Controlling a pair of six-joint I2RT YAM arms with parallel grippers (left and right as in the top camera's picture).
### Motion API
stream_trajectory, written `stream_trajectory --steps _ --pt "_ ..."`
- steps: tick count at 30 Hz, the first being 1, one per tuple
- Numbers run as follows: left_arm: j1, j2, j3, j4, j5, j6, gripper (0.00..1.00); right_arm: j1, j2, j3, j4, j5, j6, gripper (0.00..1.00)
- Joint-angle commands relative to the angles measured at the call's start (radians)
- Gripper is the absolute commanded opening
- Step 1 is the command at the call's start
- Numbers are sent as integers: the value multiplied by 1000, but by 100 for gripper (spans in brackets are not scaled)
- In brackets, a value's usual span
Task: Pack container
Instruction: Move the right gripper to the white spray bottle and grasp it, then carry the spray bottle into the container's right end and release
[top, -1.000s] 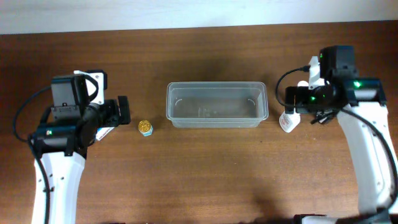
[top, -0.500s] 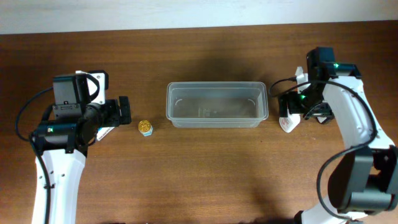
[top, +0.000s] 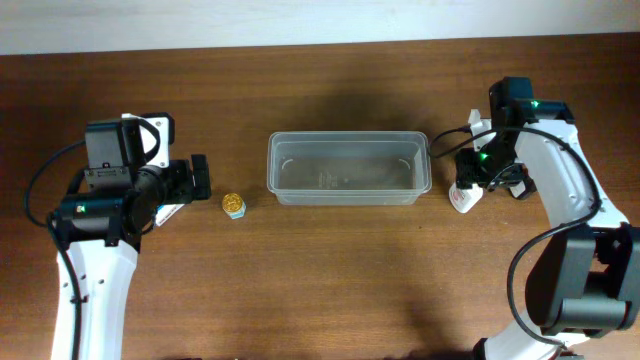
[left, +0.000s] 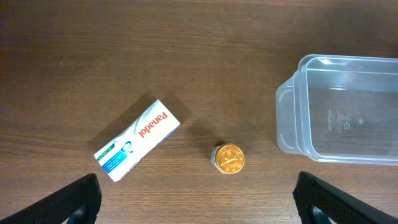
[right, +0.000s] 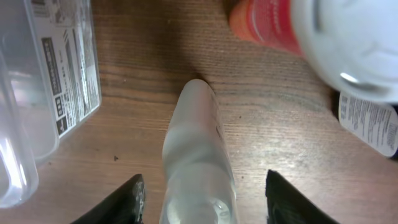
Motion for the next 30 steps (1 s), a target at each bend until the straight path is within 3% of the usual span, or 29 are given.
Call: stream_trajectory --steps 1,14,18,30 --pt "-4 2 19 3 15 -6 99 -5 9 20 6 -5 -3 50" --pt "-4 2 19 3 14 -6 99 -5 9 21 5 -6 -2 34" --pt "-4 2 19 3 14 -6 99 -3 7 21 -3 -6 -2 24" --pt "-4 2 19 3 14 -6 99 9 -147 74 -72 -59 -2 24"
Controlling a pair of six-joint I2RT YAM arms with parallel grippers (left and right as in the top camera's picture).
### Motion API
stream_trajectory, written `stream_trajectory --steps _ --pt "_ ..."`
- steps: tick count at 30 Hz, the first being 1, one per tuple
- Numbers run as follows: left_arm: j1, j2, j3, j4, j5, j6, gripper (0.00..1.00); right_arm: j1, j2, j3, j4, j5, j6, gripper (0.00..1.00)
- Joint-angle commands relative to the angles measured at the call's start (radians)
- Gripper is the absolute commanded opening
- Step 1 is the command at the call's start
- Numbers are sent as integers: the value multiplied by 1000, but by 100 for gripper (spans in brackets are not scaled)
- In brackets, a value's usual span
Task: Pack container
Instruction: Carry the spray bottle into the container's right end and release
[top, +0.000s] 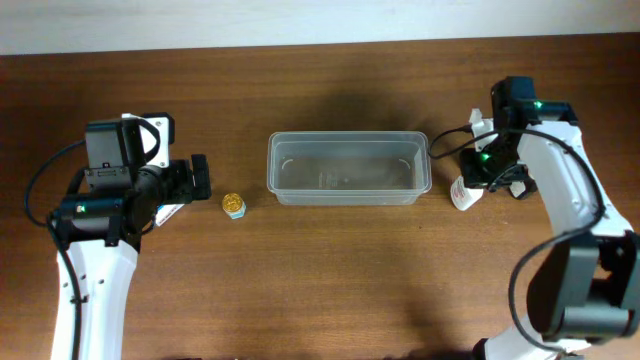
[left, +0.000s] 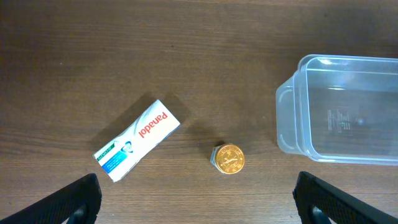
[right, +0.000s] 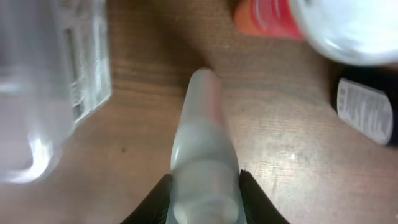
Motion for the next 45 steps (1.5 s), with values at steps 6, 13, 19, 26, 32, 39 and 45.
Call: stream_trajectory --steps 6,13,19,26,32,39,45 --pt "-4 2 19 3 14 -6 99 127 -161 300 -206 -38 16 20" --pt "-4 2 19 3 15 -6 100 262 -153 472 -140 -32 139 19" --pt "-4 2 19 3 15 -6 99 266 -65 472 -138 -42 217 19" --pt "-4 2 19 3 15 -6 99 298 105 472 -157 -41 217 18" --pt "-4 2 19 3 14 -6 99 298 234 472 -150 -33 236 18" --pt "-4 2 19 3 14 -6 99 297 341 472 -137 -3 243 18" --pt "-4 2 19 3 14 -6 99 297 365 471 -137 20 243 18"
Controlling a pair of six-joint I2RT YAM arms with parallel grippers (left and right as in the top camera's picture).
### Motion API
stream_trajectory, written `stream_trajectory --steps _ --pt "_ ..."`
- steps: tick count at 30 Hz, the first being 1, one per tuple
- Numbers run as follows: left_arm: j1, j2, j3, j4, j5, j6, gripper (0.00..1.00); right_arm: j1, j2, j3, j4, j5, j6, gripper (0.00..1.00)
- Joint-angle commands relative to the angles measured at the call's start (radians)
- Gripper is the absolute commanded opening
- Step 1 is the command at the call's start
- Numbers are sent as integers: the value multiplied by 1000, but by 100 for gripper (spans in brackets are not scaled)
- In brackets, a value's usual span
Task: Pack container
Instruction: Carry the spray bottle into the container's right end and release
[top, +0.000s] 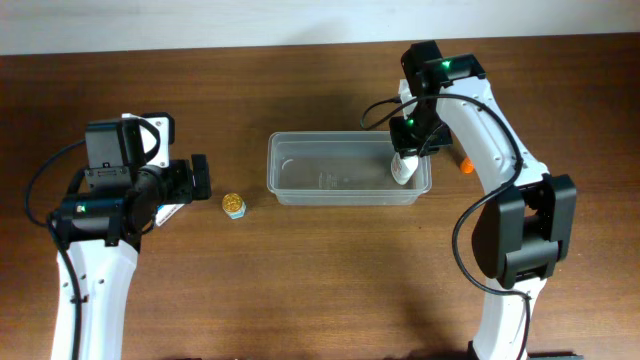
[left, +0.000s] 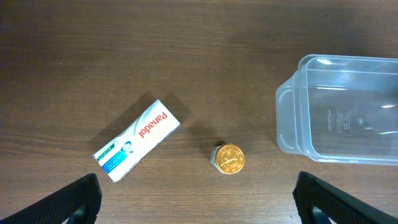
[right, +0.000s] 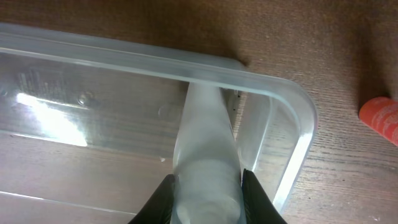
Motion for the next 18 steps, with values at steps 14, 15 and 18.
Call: stream_trajectory --steps 14,15,18 --pt "-4 2 19 2 14 -6 99 6 15 15 -4 66 8 60" --pt "-4 2 19 2 14 -6 99 6 15 15 -5 66 8 60" --pt "-4 2 19 2 14 -6 99 7 15 15 -4 66 8 60"
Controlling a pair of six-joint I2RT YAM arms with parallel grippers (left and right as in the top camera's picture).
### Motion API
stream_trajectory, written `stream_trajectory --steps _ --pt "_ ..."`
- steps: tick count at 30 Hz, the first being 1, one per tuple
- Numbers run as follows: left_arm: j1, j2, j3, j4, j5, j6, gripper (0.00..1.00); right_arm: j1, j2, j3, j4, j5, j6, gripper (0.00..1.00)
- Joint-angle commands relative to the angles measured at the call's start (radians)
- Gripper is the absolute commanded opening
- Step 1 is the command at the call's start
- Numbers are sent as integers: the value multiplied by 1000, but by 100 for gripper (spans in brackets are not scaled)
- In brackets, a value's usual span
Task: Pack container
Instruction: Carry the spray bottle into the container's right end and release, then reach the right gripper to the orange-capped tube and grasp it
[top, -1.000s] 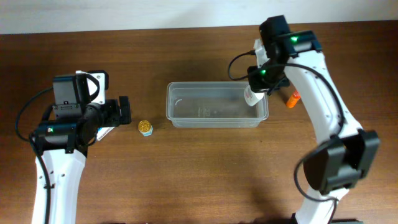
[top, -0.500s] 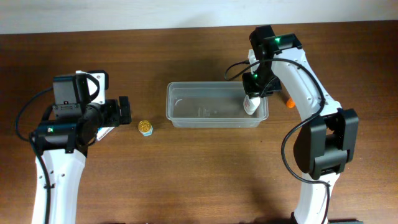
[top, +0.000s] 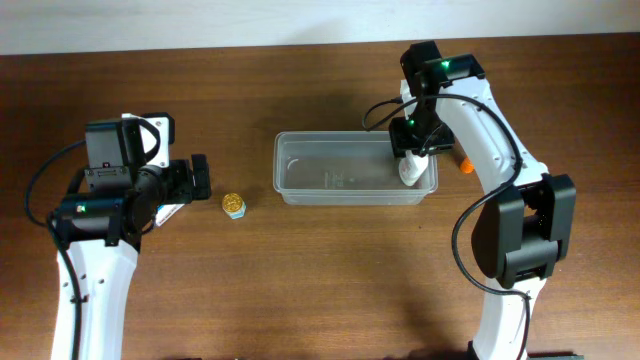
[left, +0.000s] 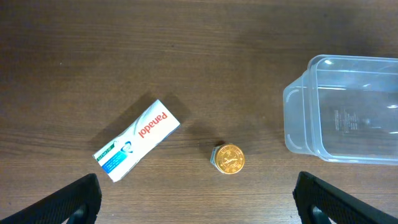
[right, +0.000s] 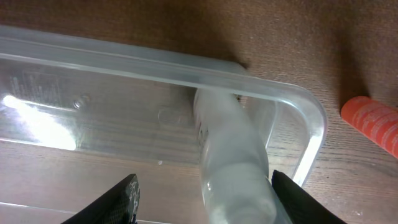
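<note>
The clear plastic container (top: 350, 170) sits mid-table. A translucent white bottle (right: 231, 149) lies in its right end, also visible from overhead as the bottle (top: 409, 173). My right gripper (right: 202, 196) hovers over it, open, its black fingers (right: 124, 193) standing apart on either side of the bottle. At the left, my left gripper (left: 199, 205) is open above bare wood. Ahead of it lie a white Panadol box (left: 138, 138) and a small gold tin (left: 228, 158), both left of the container (left: 348, 112).
An orange-capped item (right: 373, 121) lies on the table just right of the container, also seen from overhead (top: 463, 163). The gold tin (top: 233, 205) sits between my left gripper (top: 197, 178) and the container. The wall edge runs along the far side.
My right gripper has opened and let go of the bottle, which now lies in the container's right end. The container has shifted slightly to the right. The left arm has not moved.
My right gripper stood open around the bottle on the table, right of the container. Then it was shut on the bottle. Later it held the bottle inside the container's right end, and now it has released it there. The left arm stayed still.
</note>
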Motion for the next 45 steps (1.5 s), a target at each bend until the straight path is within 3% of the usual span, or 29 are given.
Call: stream_trajectory --steps 1,11,15,17,19,21,30,45 --pt "-4 1 19 2 14 -6 100 6 13 16 -3 20 8 60" --pt "-4 1 19 2 14 -6 99 5 -97 45 -22 29 8 60" --pt "-4 1 19 2 14 -6 99 4 -168 132 -78 139 8 62" --pt "-4 1 19 2 14 -6 99 -22 -215 222 -114 185 13 69" --pt "-4 1 19 2 14 -6 99 -72 -245 264 -120 185 20 87" --pt "-4 1 19 2 14 -6 99 -140 -257 269 -126 177 16 91" --pt "-4 1 19 2 14 -6 100 -318 -180 121 -121 83 -31 91" --pt "-4 1 19 2 14 -6 99 -333 -47 51 -17 21 -110 88"
